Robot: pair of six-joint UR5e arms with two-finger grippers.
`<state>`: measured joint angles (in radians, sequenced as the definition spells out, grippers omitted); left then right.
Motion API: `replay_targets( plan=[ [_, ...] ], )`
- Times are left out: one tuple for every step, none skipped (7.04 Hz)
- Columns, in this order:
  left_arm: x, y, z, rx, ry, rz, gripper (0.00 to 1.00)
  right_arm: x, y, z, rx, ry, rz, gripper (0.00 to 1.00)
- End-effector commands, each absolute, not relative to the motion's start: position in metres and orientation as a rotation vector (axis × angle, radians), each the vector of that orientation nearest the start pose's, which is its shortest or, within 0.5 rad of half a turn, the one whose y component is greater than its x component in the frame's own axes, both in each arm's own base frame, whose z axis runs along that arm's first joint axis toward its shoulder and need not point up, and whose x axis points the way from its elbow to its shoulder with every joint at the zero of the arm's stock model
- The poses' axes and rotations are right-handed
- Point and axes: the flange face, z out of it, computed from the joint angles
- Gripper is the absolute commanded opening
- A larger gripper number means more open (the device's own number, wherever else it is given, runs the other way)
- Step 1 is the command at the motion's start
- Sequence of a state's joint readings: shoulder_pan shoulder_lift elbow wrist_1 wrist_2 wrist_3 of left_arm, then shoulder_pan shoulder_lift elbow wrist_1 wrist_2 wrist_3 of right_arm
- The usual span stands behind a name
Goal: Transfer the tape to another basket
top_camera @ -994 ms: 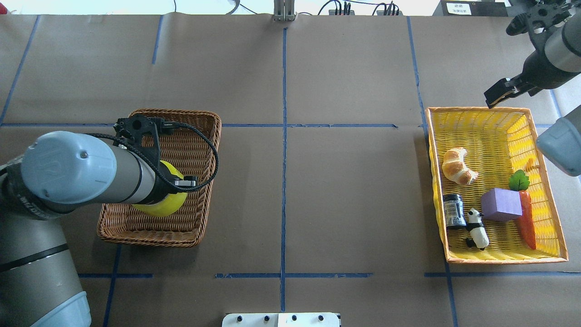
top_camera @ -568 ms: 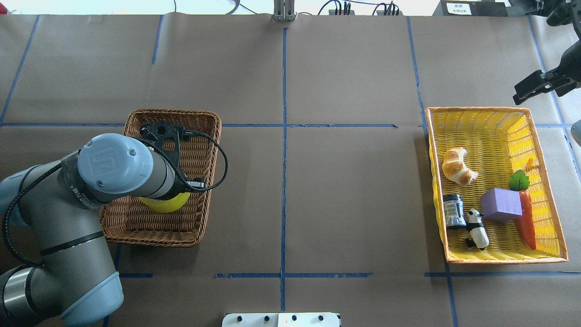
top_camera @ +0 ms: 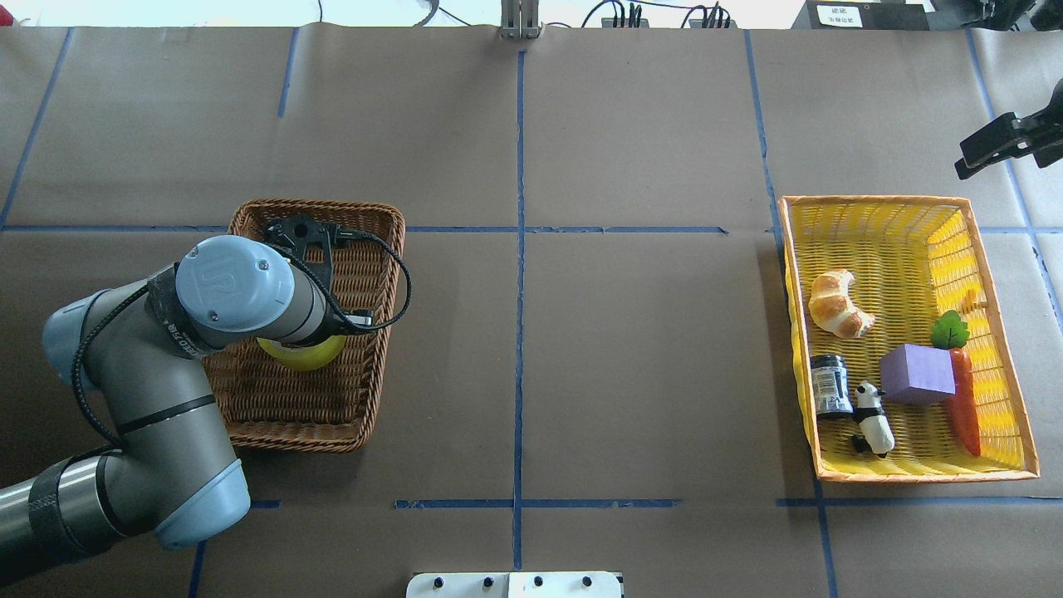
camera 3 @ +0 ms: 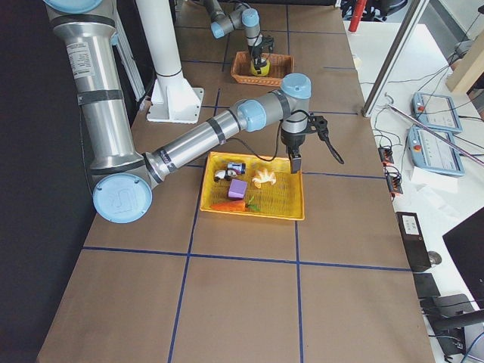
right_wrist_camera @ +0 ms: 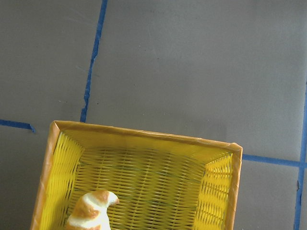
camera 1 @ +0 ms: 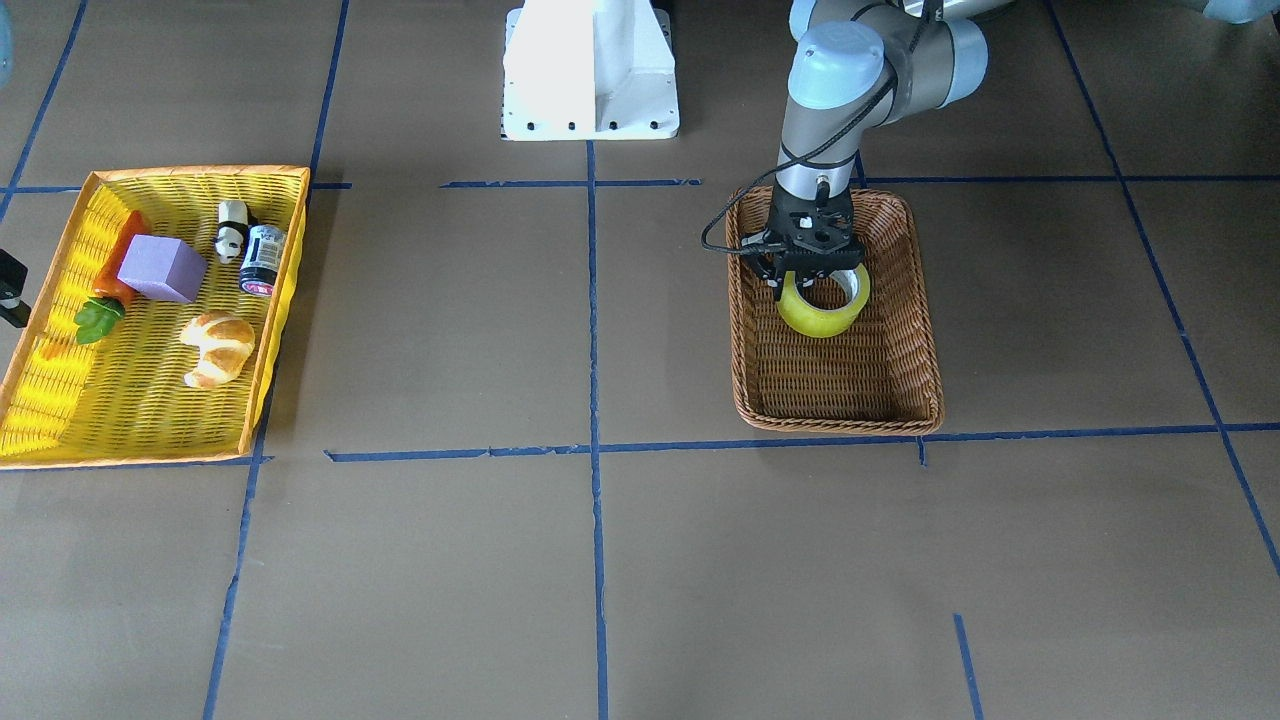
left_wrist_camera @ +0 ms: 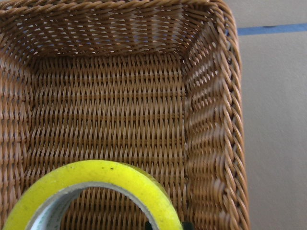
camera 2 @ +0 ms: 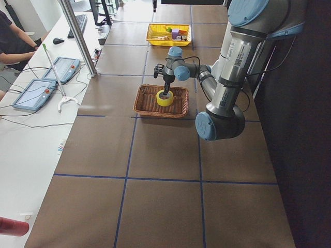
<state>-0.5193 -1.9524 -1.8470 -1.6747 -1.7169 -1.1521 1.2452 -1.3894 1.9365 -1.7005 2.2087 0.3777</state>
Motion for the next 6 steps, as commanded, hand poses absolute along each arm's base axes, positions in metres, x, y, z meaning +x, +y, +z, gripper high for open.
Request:
replay_targets(
  plan=[
    [0.474,-0.408,0.327,0.218,0.741,-0.037,0.33,-0.095,-0.530,0.411,0.173,-0.726,-0.083,1.00],
    [0.473,-0.407,0.327,0.218,0.743,-0.036,0.99,-0.094,-0.530,0.408,0.179,-0.727,-0.084,1.00],
    [0.470,-0.408,0.325,0.221,0.742,-0.038,1.00,-0.093,-0.530,0.410,0.171,-0.727,-0.070,1.00],
    [0.459,-0.417,0.323,0.227,0.730,-0.033,1.00,-0.089,-0.530,0.414,0.164,-0.730,-0.064,1.00],
    [0.434,-0.435,0.326,0.167,0.704,0.012,1.00,-0.084,-0.528,0.420,0.156,-0.728,-0.058,1.00],
    [0.393,-0.456,0.320,0.135,0.688,0.043,1.00,-0.075,-0.521,0.436,0.131,-0.737,-0.050,1.00]
  ],
)
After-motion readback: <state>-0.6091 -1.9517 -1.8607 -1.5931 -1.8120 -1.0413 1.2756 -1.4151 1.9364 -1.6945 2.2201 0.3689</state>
